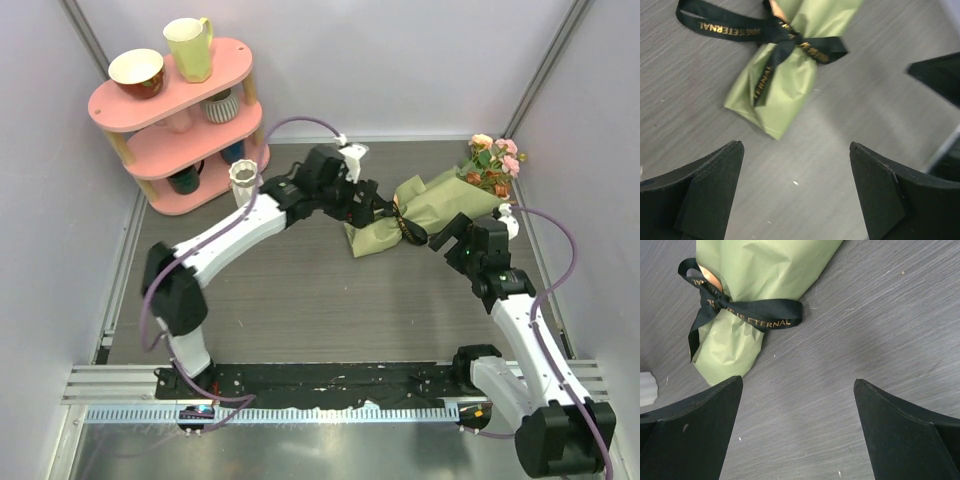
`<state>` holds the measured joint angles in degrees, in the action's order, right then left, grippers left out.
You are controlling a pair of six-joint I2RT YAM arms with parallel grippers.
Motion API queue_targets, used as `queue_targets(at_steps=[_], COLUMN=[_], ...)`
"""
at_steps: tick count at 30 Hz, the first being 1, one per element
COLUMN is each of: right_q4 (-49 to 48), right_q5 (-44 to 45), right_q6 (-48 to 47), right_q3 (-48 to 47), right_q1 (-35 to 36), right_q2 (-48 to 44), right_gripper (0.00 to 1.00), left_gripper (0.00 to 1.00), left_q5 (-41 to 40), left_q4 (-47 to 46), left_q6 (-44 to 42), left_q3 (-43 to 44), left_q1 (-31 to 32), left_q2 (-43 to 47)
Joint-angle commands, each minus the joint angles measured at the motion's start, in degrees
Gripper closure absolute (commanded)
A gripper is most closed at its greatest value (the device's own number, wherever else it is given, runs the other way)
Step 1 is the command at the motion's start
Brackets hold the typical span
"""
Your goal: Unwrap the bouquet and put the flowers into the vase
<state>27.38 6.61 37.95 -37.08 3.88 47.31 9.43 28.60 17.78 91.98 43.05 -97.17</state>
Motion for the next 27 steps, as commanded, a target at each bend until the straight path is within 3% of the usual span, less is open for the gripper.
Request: queue_targets(at_steps=[1, 7, 13, 17, 21, 23, 27], right_q4=[-14.3, -27.0, -36.7, -38.9, -41.0, -41.2, -40.6], right_q5=[-3.9, -14.0, -18.3, -22.2, -23.4, -23.7, -25.2], right_q6=[4.0, 6.1, 4.5, 3.7, 2.6, 1.6, -0.2], right_q3=[2.1, 3.1, -0.1, -2.7, -4.0, -4.9, -6.9], right_q1=[-3.0, -9.3, -10.1, -10.1, -10.1, -10.1, -9.7], right_q2=[4.9, 18.6, 28.2, 37.0, 41.2, 42.6, 45.8], right_gripper=[0.00, 0.04, 0.05, 0.07, 0.09, 0.09, 0.12], left_gripper=[0.08, 0.02, 0.02, 0.04, 0.13, 0.19, 0.28], left_q5=[-6.9, -7.6, -3.6, -0.6, 4.7, 7.3, 10.9], left_q4=[4.4, 4.2, 9.6, 11.2, 10.4, 8.4, -4.1], left_q6=[-8.3, -13.3, -16.4, -15.9, -13.9, -11.3, -5.1], left_q3=[8.0, 19.4, 34.0, 37.2, 35.5, 30.0, 15.5], left_q1=[1.6, 1.7, 1.6, 1.0, 0.7, 0.8, 1.5], left_q2=[-11.4, -25.6, -37.8, -42.7, -43.1, -40.5, -32.9])
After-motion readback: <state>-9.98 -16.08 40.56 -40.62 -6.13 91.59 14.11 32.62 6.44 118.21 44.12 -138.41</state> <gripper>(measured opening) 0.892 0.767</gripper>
